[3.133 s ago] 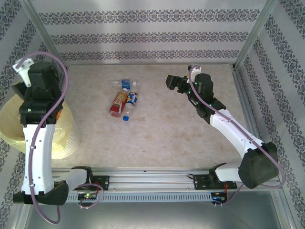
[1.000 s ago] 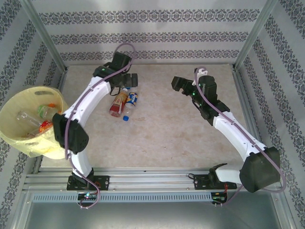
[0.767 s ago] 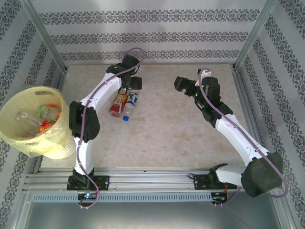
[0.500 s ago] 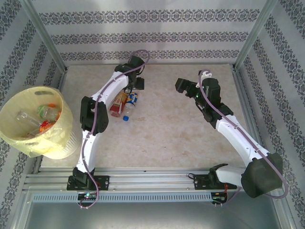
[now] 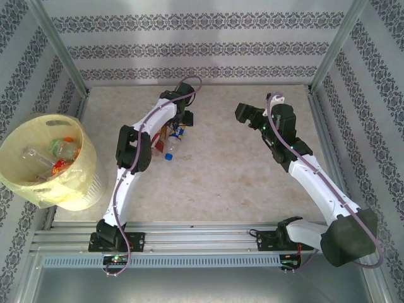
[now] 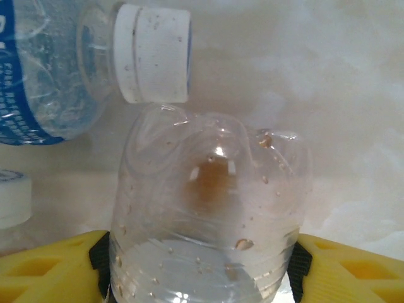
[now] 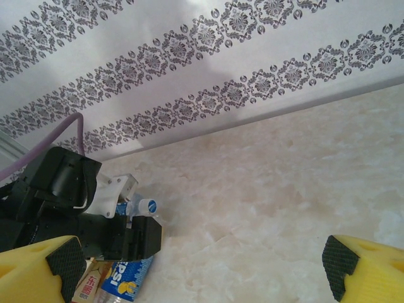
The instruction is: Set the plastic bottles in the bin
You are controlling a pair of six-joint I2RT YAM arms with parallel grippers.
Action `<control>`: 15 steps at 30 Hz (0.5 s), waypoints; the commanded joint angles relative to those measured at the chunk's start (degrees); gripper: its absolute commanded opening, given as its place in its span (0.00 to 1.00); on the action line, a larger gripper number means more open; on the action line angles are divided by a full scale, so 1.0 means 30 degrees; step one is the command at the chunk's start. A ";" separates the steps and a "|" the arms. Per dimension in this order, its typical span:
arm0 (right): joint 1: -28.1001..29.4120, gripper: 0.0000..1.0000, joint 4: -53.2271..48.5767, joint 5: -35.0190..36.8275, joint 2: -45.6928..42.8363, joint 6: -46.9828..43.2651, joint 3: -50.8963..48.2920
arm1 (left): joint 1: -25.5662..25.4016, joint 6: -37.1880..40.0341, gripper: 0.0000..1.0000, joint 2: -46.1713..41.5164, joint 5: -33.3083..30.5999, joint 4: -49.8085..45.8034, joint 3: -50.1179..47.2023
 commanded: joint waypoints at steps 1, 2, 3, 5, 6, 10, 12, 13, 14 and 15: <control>-0.0252 0.98 -0.0199 0.0352 -0.0325 -0.0311 -0.0047 | -0.0011 -0.0499 0.74 0.0764 0.0632 -0.0368 0.0511; -0.0252 0.98 -0.0221 0.0359 -0.0324 -0.0289 -0.0029 | -0.0009 -0.0497 0.74 0.0842 0.0710 -0.0349 0.0551; -0.0249 0.98 -0.0221 0.0303 -0.0317 -0.0256 0.0002 | -0.0003 -0.0525 0.74 0.0886 0.0805 -0.0356 0.0517; -0.0248 0.98 -0.0185 0.0246 -0.0294 -0.0110 0.0003 | -0.0002 -0.0521 0.74 0.0911 0.0879 -0.0325 0.0468; -0.0234 0.98 -0.0188 0.0213 -0.0290 -0.0063 0.0004 | -0.0011 -0.0500 0.75 0.0934 0.0876 -0.0277 0.0478; -0.0222 0.98 -0.0054 0.0301 -0.0240 0.0024 -0.0141 | 0.0014 -0.0462 0.76 0.1120 0.1092 -0.0150 0.0628; -0.0240 0.98 0.0068 0.0276 -0.0098 0.0067 -0.0092 | -0.0012 -0.0440 0.72 0.1102 0.1334 -0.0163 0.0756; -0.0282 0.98 0.0100 0.0201 0.0032 0.0082 -0.0006 | 0.0009 -0.0469 0.69 0.0998 0.1453 -0.0160 0.0797; -0.0266 0.98 0.0104 0.0080 0.0149 0.0149 0.0100 | 0.0005 -0.0480 0.66 0.0852 0.1555 -0.0128 0.0789; -0.0255 0.98 0.0125 -0.0106 0.0270 0.0174 0.0240 | -0.0011 -0.0514 0.64 0.0594 0.1680 -0.0060 0.0693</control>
